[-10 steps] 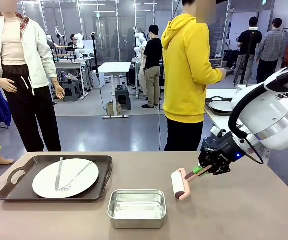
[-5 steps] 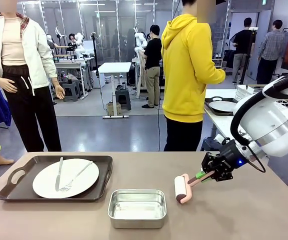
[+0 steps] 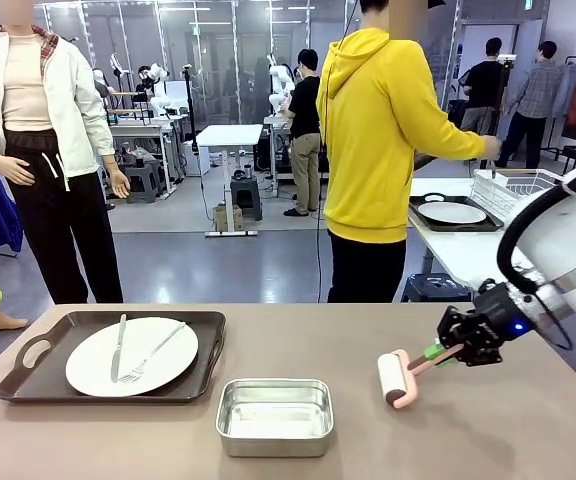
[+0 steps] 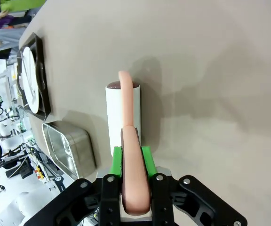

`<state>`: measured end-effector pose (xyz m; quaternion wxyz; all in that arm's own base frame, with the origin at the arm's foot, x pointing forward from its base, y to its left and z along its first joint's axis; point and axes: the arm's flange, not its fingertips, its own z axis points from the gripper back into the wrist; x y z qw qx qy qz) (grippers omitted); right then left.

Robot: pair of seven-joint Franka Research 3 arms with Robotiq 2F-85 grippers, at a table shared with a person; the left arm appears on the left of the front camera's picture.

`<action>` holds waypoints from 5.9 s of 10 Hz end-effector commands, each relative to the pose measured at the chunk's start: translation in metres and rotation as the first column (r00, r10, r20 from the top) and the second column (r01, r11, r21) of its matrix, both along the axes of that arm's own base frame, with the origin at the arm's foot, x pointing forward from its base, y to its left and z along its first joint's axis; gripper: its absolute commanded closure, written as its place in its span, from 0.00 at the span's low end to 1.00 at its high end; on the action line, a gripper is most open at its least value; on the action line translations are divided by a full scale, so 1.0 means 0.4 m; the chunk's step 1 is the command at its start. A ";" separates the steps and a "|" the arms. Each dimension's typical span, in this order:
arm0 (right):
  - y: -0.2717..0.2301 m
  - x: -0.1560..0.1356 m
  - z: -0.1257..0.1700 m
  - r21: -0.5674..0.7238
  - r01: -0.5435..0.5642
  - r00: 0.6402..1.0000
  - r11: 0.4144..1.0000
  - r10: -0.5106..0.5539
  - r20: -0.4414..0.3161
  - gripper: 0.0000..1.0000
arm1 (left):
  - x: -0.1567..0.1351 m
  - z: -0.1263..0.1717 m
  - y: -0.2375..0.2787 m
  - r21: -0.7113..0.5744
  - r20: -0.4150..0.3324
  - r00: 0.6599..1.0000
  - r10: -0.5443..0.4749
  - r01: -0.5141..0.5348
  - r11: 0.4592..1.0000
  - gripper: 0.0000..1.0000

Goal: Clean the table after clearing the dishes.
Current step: When the left (or right) Handle tray is removed, use the left hand (or right hand) to clean the left (or right) side of the table with the Lint Roller, then place the Lint Roller back on top of the Airtight Container.

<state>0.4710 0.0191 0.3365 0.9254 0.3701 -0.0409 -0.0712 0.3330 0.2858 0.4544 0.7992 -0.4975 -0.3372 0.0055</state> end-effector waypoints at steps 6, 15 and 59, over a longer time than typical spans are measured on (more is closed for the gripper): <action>-0.264 0.035 -0.004 -0.283 0.007 1.000 0.959 -0.010 -0.010 0.80 | -0.009 0.001 0.004 0.002 0.009 1.000 -0.011 0.011 1.000 0.00; -0.322 -0.076 0.178 -0.350 0.009 0.997 0.937 0.018 0.075 0.80 | -0.009 0.001 0.004 0.002 0.009 1.000 -0.011 0.011 1.000 0.00; 0.925 -0.187 0.483 -0.691 -0.719 -0.050 -0.069 0.998 -0.048 0.80 | -0.009 0.001 0.004 0.002 0.009 1.000 -0.011 0.011 1.000 0.00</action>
